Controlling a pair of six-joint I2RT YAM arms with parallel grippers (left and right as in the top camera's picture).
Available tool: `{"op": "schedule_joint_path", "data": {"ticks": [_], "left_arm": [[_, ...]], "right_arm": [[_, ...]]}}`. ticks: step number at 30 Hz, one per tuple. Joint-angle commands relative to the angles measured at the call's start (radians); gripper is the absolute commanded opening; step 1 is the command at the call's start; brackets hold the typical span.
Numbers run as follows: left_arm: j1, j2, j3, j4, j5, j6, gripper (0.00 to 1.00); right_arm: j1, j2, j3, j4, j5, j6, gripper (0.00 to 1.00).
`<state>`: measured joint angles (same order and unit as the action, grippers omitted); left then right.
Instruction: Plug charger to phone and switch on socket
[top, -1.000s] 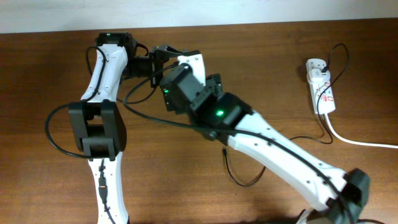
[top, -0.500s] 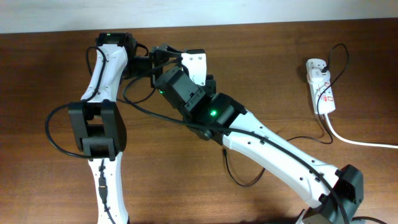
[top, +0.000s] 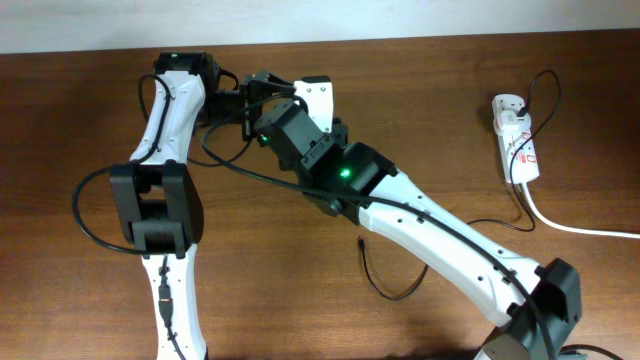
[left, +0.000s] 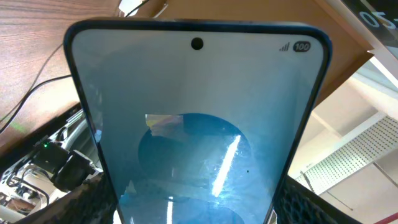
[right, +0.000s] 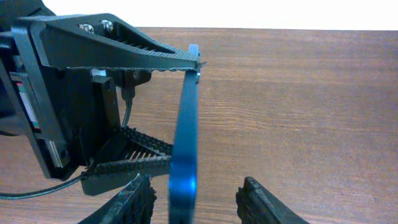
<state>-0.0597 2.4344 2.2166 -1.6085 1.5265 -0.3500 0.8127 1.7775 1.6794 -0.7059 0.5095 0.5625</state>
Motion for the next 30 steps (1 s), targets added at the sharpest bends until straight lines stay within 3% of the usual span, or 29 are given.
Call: {"op": "schedule_joint_path", "data": {"ticks": [1, 13, 15, 26, 29, 30], "left_arm": [[0.004, -0.056, 0.022, -0.002, 0.048, 0.027, 0.76], [0.004, -0.056, 0.022, -0.002, 0.048, 0.027, 0.75], [0.004, -0.056, 0.022, -0.002, 0.048, 0.027, 0.75], [0.004, -0.056, 0.022, -0.002, 0.048, 0.027, 0.77], [0.004, -0.056, 0.022, -0.002, 0.048, 0.027, 0.81], [0.004, -0.056, 0.022, -0.002, 0.048, 0.027, 0.87]], "right_arm": [[-0.003, 0.01, 0.015, 0.016, -0.001, -0.058, 0.48], [-0.002, 0.01, 0.015, 0.026, -0.005, -0.057, 0.25], [-0.002, 0.01, 0.015, 0.026, -0.005, -0.057, 0.16], [-0.002, 0.01, 0.015, 0.027, -0.005, -0.057, 0.09], [-0.002, 0.01, 0.015, 0.033, -0.005, -0.052, 0.04], [-0.002, 0.01, 0.015, 0.039, -0.005, -0.048, 0.04]]}}
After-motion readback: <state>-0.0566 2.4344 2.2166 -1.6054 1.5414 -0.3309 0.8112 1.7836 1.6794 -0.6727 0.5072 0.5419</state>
